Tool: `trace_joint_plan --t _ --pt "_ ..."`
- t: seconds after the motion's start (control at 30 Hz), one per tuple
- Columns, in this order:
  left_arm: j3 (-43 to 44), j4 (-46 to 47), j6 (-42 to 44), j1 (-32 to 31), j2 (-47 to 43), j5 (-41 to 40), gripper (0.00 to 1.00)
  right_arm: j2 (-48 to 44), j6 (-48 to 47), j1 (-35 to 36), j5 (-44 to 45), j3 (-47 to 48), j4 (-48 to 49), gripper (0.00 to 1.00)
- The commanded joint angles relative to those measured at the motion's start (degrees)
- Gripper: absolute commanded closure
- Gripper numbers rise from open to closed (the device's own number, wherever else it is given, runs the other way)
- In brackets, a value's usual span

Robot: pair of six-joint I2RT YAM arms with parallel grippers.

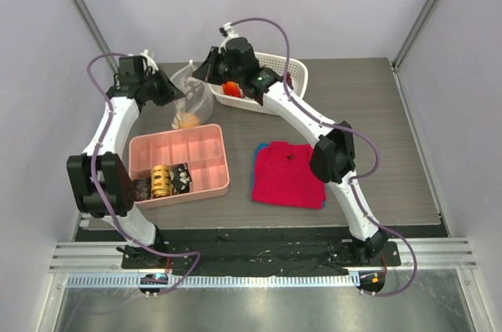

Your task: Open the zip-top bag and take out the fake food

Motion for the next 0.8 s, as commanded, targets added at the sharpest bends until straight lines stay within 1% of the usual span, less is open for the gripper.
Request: trace_joint_plan --t 0.0,0.17,0.2,0.23,0.27,0.33,0.53,0.6,0.77 --pt "-0.12 3.98 -0.81 -0.98 -1.75 -0.83 1.0 0.05 0.52 0.49 -0.03 -1.75 -2.33 0.96" --pt "-0.38 4.24 -0.73 -1.78 -1.57 -1.27 1.0 0.5 -1.86 2.16 1.81 -0.96 -5.86 0.97" --pt "-0.65 4.16 -0.73 -1.78 -1.66 -1.53 1.0 0.41 -2.12 2.25 3.38 -0.7 -7.26 0.97" --pt "-1.26 4.5 -0.81 -3.69 -1.75 -1.62 1.0 0.24 -2.21 2.42 4.35 -0.35 -8.14 0.97" --pt "-1.87 4.77 -0.81 -3.89 -2.1 -1.71 1.0 0.06 -1.95 2.51 5.32 -0.34 -8.76 0.97" --pt "-3.63 6.34 -1.25 -4.76 -2.54 -1.71 1.0 0.41 1.2 2.69 7.17 -0.61 -9.99 0.99" --pt "-6.27 8.37 -1.69 -7.23 -4.47 -2.5 1.0 4.62 11.57 2.86 8.58 0.97 -12.37 0.99" --pt "-7.15 9.25 -1.78 -7.75 -5.35 -2.59 1.0 6.12 11.85 2.69 9.54 3.33 -13.43 0.99" --pt "-8.2 10.57 -2.57 -8.19 -6.32 -1.97 1.0 12.62 12.9 2.6 6.74 8.35 -12.64 0.99"
